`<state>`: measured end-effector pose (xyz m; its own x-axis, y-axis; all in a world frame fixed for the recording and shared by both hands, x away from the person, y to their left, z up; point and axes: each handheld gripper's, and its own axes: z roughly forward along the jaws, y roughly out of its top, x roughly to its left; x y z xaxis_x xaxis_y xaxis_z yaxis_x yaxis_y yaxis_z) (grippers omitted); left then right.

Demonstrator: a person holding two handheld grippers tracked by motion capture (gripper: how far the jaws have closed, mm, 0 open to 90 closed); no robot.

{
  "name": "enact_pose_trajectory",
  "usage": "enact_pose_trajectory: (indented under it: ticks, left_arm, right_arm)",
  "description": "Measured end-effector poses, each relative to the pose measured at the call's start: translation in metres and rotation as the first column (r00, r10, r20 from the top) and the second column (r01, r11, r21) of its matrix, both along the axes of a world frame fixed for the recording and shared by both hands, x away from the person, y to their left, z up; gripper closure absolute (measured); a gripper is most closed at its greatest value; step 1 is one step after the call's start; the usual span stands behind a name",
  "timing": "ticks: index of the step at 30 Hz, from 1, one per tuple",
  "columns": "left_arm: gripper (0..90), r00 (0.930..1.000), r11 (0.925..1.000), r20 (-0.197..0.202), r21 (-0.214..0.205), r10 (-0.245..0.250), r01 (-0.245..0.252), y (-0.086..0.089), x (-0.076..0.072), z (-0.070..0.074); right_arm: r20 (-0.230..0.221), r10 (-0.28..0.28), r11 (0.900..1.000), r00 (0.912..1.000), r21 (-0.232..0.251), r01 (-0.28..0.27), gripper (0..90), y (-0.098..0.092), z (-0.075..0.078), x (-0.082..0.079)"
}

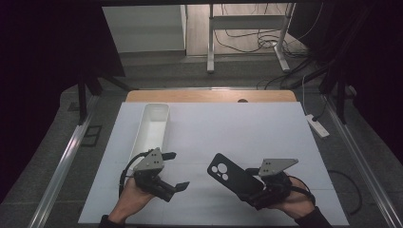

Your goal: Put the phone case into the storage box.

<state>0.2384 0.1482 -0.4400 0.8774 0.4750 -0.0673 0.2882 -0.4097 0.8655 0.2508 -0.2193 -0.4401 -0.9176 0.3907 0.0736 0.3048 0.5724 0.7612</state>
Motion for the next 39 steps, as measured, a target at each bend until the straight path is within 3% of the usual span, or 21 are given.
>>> enact_pose_trajectory:
  ticks: [9,19,24,33,39]
  left_arm:
    - [0.0,0.9998,0.9997,-0.020,-0.026,-0.002,0.002,0.005,-0.005,-0.005]
    - [0.0,0.9983,0.9984,-0.018,-0.014,-0.055,0.055,-0.001,-0.007,-0.009]
    - [0.0,0.9969,0.9967,-0.016,-0.029,-0.077,0.076,-0.002,-0.006,-0.009]
    - [0.0,0.9911,0.9875,-0.022,-0.092,-0.131,0.129,-0.003,-0.004,-0.007]
    - [0.0,0.9834,0.9792,-0.016,-0.096,-0.181,0.179,-0.008,-0.002,-0.005]
  right_arm:
    - [-0.009,0.048,0.9984,0.9988,0.030,-0.048,14.9,0.010,-0.002,-0.003]
    - [-0.019,0.109,0.9927,0.9938,0.054,-0.108,14.9,0.022,-0.003,-0.005]
    - [-0.030,0.135,0.9885,0.9904,0.074,-0.132,14.9,0.027,-0.003,-0.006]
    - [-0.038,0.184,0.9783,0.9822,0.104,-0.179,14.8,0.036,-0.003,-0.005]
    - [-0.027,0.211,0.9721,0.9772,0.112,-0.207,14.8,0.041,-0.002,-0.005]
